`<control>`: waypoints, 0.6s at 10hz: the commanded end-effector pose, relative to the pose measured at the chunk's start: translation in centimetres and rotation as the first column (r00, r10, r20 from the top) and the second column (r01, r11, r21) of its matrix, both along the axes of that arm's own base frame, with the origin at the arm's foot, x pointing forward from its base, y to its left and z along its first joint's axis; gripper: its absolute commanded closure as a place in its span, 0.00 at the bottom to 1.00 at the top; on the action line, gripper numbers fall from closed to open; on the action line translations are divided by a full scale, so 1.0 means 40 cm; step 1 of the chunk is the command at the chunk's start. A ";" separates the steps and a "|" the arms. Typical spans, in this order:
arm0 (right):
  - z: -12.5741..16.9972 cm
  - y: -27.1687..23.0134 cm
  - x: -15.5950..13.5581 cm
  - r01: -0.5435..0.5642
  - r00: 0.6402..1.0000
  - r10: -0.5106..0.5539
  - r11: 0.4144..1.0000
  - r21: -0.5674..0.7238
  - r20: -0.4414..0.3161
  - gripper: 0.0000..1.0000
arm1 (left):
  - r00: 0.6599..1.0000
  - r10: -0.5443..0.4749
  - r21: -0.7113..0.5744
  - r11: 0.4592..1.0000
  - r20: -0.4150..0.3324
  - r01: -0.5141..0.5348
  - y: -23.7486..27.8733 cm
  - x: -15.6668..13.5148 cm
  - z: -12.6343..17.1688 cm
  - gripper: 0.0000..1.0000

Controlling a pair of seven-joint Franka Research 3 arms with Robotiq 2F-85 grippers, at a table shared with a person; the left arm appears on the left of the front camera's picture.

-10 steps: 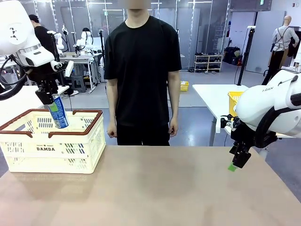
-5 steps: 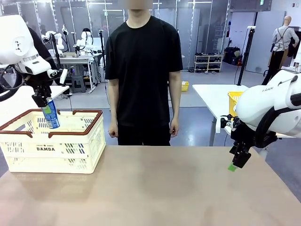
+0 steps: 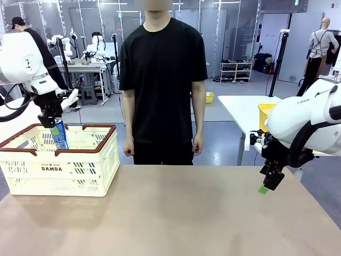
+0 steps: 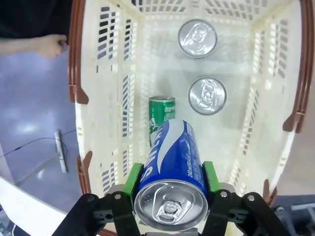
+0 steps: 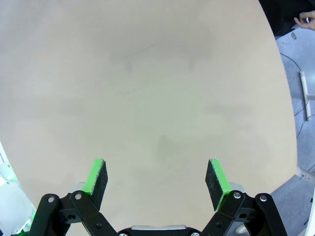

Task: Place the drinks into the Shopping basket.
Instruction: Pick up one drink and place it into the Shopping basket.

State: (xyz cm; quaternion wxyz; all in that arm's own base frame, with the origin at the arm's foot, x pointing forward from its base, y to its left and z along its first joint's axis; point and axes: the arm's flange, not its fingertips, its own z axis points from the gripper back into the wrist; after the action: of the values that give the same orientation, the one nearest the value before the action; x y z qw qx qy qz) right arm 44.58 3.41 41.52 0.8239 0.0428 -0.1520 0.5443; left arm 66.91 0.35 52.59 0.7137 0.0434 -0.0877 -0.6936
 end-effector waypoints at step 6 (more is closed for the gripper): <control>0.002 -0.002 -0.005 -0.005 1.000 0.005 1.000 -0.005 -0.005 0.00 | 0.998 -0.058 -0.014 0.998 -0.001 0.058 0.074 0.000 -0.179 0.42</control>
State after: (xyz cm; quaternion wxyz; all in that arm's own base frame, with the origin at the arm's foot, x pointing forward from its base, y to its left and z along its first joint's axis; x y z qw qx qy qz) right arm 44.58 3.41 41.52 0.8239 0.0428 -0.1519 0.5444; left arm 67.13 3.01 45.56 0.7067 0.0339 -0.0730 -0.7029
